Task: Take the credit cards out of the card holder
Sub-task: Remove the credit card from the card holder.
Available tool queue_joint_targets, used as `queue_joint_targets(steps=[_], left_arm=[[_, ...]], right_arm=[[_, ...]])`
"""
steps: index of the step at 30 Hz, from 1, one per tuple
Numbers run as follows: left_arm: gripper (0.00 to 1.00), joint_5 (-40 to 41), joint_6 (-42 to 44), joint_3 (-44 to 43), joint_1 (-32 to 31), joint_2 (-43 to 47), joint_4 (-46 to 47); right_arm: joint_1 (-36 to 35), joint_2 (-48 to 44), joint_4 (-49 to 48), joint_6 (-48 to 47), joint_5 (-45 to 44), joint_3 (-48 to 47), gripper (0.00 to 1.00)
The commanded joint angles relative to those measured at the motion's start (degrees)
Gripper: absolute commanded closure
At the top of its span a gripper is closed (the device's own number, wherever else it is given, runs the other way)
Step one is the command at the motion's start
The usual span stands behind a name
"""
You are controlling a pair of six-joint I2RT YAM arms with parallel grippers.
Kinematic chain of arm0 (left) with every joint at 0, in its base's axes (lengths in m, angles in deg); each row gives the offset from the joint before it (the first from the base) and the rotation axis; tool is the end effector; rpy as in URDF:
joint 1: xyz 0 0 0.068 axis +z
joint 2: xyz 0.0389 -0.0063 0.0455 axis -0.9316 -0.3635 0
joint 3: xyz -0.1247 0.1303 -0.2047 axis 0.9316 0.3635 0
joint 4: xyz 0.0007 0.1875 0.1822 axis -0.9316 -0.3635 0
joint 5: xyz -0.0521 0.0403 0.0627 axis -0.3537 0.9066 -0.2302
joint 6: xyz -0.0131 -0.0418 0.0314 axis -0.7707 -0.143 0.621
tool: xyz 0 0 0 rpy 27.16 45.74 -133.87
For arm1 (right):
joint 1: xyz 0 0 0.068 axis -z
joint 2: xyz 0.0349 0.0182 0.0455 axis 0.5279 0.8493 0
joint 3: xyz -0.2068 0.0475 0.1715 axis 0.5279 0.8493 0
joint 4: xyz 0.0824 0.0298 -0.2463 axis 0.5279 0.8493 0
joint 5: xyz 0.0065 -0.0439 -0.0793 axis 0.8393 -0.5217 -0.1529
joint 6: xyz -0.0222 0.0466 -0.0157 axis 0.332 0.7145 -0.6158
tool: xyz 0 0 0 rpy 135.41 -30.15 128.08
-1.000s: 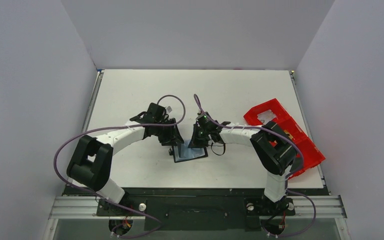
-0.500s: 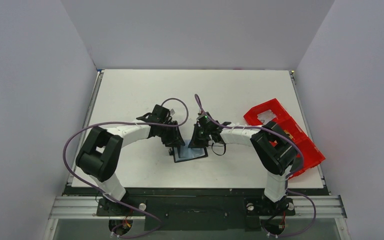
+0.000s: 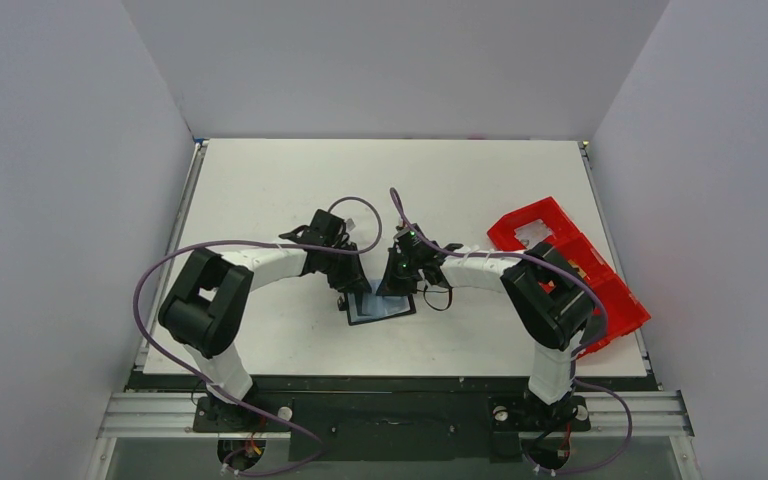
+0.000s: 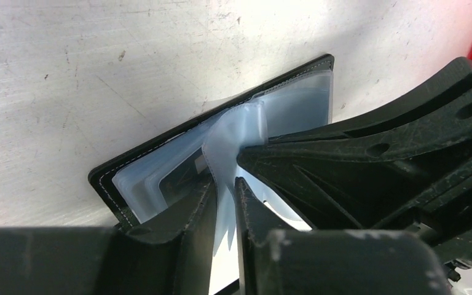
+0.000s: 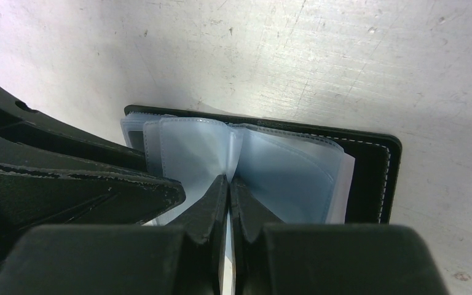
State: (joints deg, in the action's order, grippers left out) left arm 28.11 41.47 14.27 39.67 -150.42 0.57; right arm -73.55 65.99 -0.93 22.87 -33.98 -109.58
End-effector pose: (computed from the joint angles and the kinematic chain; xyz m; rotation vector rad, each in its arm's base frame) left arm 0.2842 -0.1730 0.1508 -0.1662 2.8159 -0.8758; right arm 0.2670 0.2522 0.1380 0.0952 2.7764 0.9421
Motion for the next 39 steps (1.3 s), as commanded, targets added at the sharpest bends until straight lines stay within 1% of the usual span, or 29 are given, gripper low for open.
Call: queue_joint_targets(steps=[1,2,3,4,5,6,7,8,10,12,17,23,27,28,29,30,31,33,36,39], left_arm=[[0.89,0.5,-0.1,-2.6,-0.5,-0.5,1.9],[0.92,0.4,-0.1,-2.6,-0.5,-0.6,1.9],[0.94,0.5,-0.2,-2.7,-0.5,-0.6,1.9],[1.00,0.5,-0.2,-2.8,-0.5,-0.6,1.9],[1.00,0.5,-0.3,-2.8,-0.5,-0.5,1.8],[1.00,0.6,-0.3,-2.8,-0.5,-0.4,1.8],[1.00,0.6,-0.3,-2.9,-0.5,-0.4,1.8],[1.00,0.6,-0.4,-2.9,-0.6,-0.2,1.7],[1.00,0.6,-0.5,-3.0,-0.5,0.1,1.6],[1.00,0.5,-0.6,-3.2,-0.6,0.7,1.4],[1.00,-0.2,-0.8,-4.3,-0.9,1.6,1.0],[1.00,-0.9,-1.7,-6.0,-2.9,1.7,1.3],[1.00,-1.0,-2.6,-7.2,-4.5,0.5,2.0],[0.98,-1.0,-2.9,-7.7,-4.8,0.2,2.2],[0.93,-0.9,-3.1,-7.9,-5.3,-0.3,2.4],[0.90,-0.9,-3.2,-8.4,-5.8,-0.6,2.6],[0.84,-0.9,-3.4,-8.6,-6.1,-1.1,3.1],[0.76,-0.8,-3.9,-9.2,-6.7,-2.0,3.9],[0.67,-0.9,-4.3,-10.5,-7.4,-3.5,4.8],[0.62,-1.3,-4.6,-11.8,-7.9,-5.9,5.7]], right_arm=[[0.1,0.4,1.4,-1.1,-4.2,1.7,0.98],[0.2,0.0,1.7,-1.0,-4.4,1.4,0.95],[0.2,-0.8,1.9,-1.0,-4.4,1.1,0.87],[0.3,-1.3,2.4,-1.1,-4.5,0.7,0.79],[0.4,-2.4,2.7,-1.1,-4.6,0.5,0.76],[0.4,-3.0,3.3,-1.2,-4.7,0.0,0.69],[0.5,-4.1,3.7,-1.4,-4.8,-0.3,0.66],[0.6,-4.7,4.5,-1.6,-5.1,-0.9,0.61],[0.8,-6.5,6.1,-2.0,-5.8,-1.6,0.55],[1.1,-8.2,8.6,-2.4,-7.1,-2.4,0.52],[1.8,-13.4,14.6,-3.9,-11.4,-3.9,0.47],[3.6,-18.5,16.8,-4.4,-14.3,-3.1,0.42],[5.1,-20.7,18.4,-5.3,-16.0,-2.4,0.41],[5.6,-21.3,18.6,-5.4,-16.1,-2.3,0.41],[5.8,-21.7,18.9,-5.6,-16.4,-2.1,0.41],[6.1,-22.2,19.1,-5.8,-16.5,-2.0,0.41],[6.2,-22.4,19.6,-6.0,-16.8,-1.9,0.41],[6.7,-23.2,20.2,-6.4,-17.2,-1.7,0.41],[7.2,-24.2,20.9,-6.5,-17.3,-1.2,0.41],[7.8,-25.0,21.4,-6.8,-17.3,-0.8,0.41]])
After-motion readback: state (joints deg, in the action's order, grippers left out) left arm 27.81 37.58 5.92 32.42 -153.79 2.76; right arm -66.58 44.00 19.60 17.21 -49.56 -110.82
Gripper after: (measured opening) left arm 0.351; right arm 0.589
